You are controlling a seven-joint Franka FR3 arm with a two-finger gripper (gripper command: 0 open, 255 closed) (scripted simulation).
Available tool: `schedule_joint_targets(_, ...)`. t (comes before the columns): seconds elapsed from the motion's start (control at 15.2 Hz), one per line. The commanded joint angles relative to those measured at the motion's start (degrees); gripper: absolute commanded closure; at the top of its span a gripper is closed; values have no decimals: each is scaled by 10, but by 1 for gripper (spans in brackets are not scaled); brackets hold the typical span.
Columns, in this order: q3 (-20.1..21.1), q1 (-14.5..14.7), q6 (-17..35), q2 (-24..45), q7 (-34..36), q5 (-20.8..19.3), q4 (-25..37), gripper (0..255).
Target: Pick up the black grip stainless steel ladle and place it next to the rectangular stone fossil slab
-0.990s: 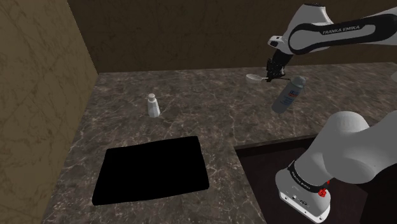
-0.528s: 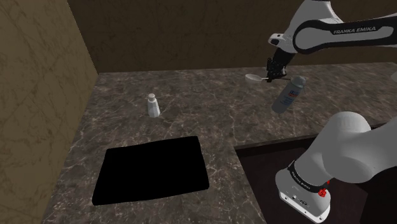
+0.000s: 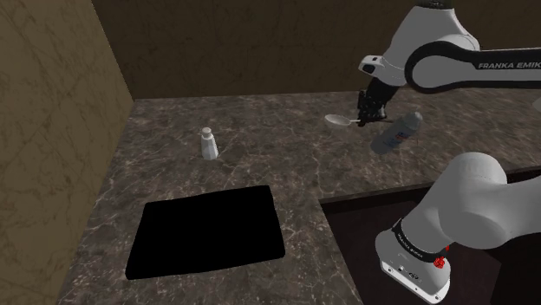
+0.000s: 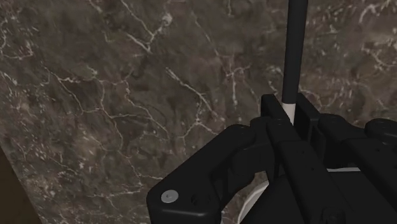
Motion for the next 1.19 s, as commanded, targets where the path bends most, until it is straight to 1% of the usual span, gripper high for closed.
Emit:
schedule_joint_targets(0.0, 33, 5, -15, -30, 30, 14, -21, 255)
schedule_joint_targets(0.26, 95, 28, -38, -77, 87, 52, -56, 255)
schedule_joint_targets(0.59, 175, 75, -60, -116, 165, 110, -82, 255)
schedule_joint_targets(0.86, 240, 121, -69, -124, 230, 162, -87, 255)
schedule_joint_targets(1.12, 305, 167, -68, -110, 296, 213, -79, 255)
